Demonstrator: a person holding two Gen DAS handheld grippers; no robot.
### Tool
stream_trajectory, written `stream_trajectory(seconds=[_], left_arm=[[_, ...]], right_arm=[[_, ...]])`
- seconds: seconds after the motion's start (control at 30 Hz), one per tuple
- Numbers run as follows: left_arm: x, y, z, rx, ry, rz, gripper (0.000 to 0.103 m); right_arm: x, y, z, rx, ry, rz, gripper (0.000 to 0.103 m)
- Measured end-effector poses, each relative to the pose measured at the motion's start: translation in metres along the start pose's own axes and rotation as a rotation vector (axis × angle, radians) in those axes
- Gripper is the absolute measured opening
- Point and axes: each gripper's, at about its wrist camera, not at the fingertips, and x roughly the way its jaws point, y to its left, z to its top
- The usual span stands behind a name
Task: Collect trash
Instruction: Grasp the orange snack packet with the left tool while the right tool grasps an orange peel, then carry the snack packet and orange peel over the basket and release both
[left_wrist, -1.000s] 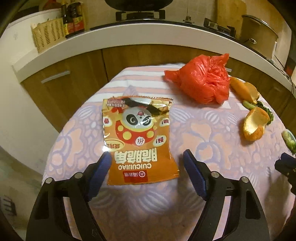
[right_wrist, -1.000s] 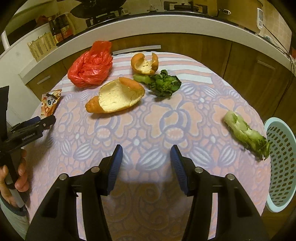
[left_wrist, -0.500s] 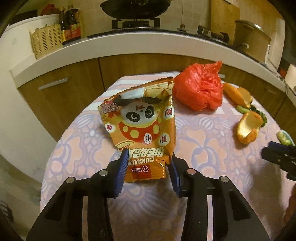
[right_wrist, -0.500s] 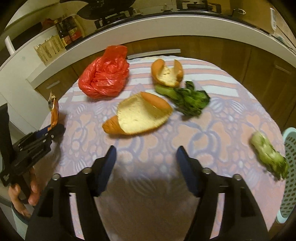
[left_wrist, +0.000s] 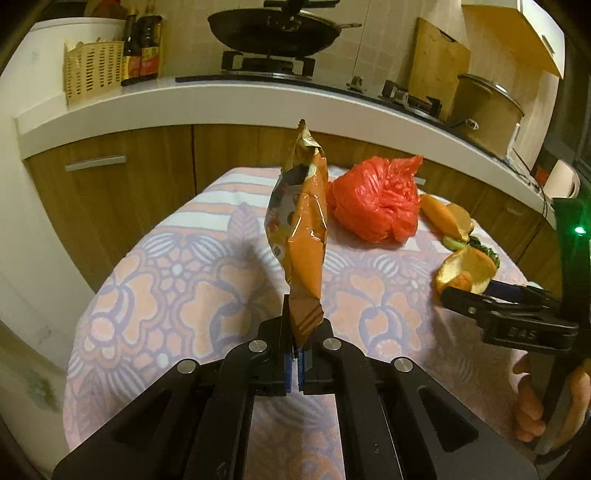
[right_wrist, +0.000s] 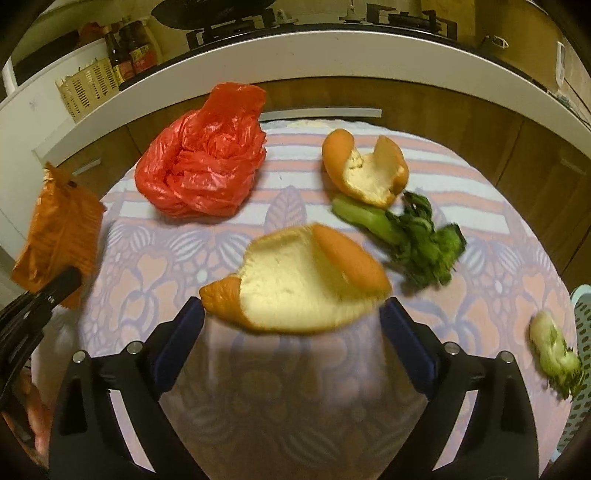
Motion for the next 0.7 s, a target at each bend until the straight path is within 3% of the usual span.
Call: stream_trajectory(seconds=[0.07,0.13,0.47,0.7], left_arm=[[0.000,0.001,0.000,-0.004,0.000,-0.007,0.000],[-0.001,0.001,0.000,-0.004,-0.005,-0.009,0.000],[-0.004,0.001,-0.001,-0.006,-0.023,-0.008,0.000],[-0.010,-0.004,-0.001,0.011,-0.040,0.012,0.000]], right_arm=[[0.003,0.001,0.002,-0.004,-0.001,-0.017,0.090],[0.002,0.001,0.004,-0.001,-0.014,-0.005,0.082],[-0.018,0.007,0.000,-0.038,-0.096,0.030,0.028],[-0.032,0.002,-0.007,-0.015,-0.120,0.064,0.024]])
